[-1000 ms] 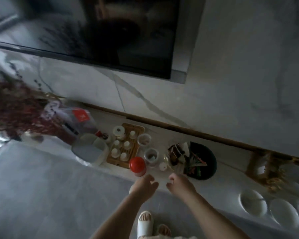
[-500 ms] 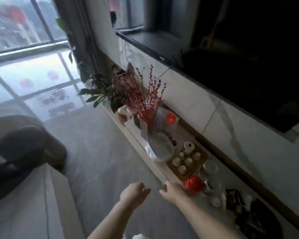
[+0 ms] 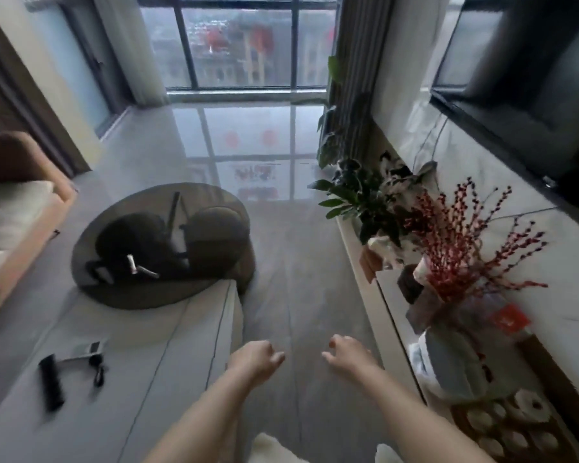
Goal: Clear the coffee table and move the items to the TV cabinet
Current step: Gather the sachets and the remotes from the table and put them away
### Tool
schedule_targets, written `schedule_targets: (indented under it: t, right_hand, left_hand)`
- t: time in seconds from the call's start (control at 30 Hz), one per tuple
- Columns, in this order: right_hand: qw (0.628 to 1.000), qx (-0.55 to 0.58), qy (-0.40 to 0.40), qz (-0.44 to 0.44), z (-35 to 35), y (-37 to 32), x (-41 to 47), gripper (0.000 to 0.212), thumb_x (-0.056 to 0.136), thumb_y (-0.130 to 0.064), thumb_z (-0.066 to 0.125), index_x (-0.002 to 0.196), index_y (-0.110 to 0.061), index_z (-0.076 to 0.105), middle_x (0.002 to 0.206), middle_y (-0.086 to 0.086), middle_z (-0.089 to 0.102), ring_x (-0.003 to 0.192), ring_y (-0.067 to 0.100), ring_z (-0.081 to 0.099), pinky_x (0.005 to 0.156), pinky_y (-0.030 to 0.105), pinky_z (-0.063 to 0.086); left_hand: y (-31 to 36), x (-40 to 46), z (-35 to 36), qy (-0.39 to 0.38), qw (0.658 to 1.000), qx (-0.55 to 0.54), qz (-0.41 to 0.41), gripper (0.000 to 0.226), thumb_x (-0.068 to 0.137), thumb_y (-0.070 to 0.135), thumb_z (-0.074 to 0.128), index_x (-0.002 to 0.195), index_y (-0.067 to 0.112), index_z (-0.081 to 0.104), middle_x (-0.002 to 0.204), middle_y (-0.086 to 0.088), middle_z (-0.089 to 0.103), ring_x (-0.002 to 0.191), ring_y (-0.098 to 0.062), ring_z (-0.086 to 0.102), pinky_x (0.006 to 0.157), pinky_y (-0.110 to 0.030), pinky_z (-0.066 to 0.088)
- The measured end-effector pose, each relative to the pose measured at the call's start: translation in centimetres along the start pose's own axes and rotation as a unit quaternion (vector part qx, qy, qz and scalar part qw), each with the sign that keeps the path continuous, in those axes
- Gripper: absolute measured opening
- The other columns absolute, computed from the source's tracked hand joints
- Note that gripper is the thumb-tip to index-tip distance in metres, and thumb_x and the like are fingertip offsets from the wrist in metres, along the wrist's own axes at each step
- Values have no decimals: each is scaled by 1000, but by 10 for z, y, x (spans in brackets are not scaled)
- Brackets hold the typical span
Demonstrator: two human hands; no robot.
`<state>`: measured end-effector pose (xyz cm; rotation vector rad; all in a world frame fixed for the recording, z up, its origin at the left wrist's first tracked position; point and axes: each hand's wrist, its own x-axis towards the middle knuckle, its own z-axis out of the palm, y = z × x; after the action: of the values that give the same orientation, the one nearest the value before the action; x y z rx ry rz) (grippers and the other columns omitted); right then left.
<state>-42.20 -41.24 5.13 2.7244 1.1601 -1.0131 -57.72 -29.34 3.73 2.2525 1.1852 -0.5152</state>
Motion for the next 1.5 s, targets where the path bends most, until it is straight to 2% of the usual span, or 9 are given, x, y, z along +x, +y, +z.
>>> schedule_targets:
  t: [0.1, 0.27, 0.5, 0.7, 0.83, 1.07, 1.33, 1.5]
  right_hand:
    - [998, -38, -8, -53, -5, -42, 21, 46, 90, -46, 44, 126, -17, 50, 133, 8, 51, 125, 25, 48, 100, 36, 39]
    - [984, -106, -37, -136, -15, -94, 64, 45, 90, -47, 44, 126, -20, 50, 132, 7, 52, 124, 24, 49, 100, 35, 39]
    - [953, -157, -72, -250, -50, -165, 137, 44, 91, -46, 44, 124, -18, 50, 127, 7, 54, 116, 27, 53, 95, 34, 44]
    - [929, -159, -121, -312, -66, -210, 194, 40, 91, -42, 46, 117, -13, 54, 123, 8, 58, 112, 25, 55, 89, 31, 46]
    - [912, -181, -145, -339, -62, -226, 215, 42, 92, -42, 46, 121, -13, 52, 124, 7, 57, 113, 24, 54, 91, 31, 47]
    - [900, -203, -162, -350, -52, -267, 239, 45, 91, -42, 48, 125, -14, 51, 127, 5, 57, 116, 22, 53, 92, 29, 47]
    - [885, -256, -130, -367, -46, -336, 256, 45, 90, -44, 45, 124, -15, 51, 125, 5, 55, 114, 23, 55, 92, 33, 49]
    - [889, -258, -132, -355, -38, -373, 278, 42, 91, -42, 43, 122, -14, 51, 123, 5, 55, 113, 23, 54, 92, 33, 47]
  left_hand:
    - [-32, 9, -11, 0, 998, -44, -53, 44, 91, 53, 45, 105, 16, 63, 116, -6, 64, 107, -26, 59, 86, -30, 47]
    - [-65, 22, -27, 0, 985, -106, -134, 47, 90, 55, 43, 113, 18, 60, 119, -4, 62, 109, -24, 58, 94, -37, 47]
    - [-87, 50, -61, 30, 952, -143, -270, 54, 89, 64, 33, 116, 24, 56, 120, -3, 61, 108, -23, 56, 87, -33, 45]
    - [-77, 82, -86, 60, 911, -228, -339, 56, 88, 64, 34, 116, 21, 58, 123, -7, 61, 112, -27, 57, 84, -30, 43]
    - [-76, 92, -97, 72, 888, -269, -366, 54, 88, 63, 37, 116, 22, 59, 124, -8, 61, 112, -27, 57, 86, -32, 44]
    - [-104, 107, -108, 71, 871, -293, -388, 52, 89, 60, 37, 117, 22, 59, 123, -7, 62, 112, -25, 58, 89, -32, 45]
    - [-174, 128, -124, 61, 859, -329, -387, 52, 91, 59, 37, 118, 19, 58, 125, -6, 60, 114, -24, 56, 93, -31, 45]
    - [-218, 149, -137, 57, 842, -368, -389, 49, 91, 57, 37, 115, 19, 58, 125, -6, 60, 115, -23, 56, 94, -30, 44]
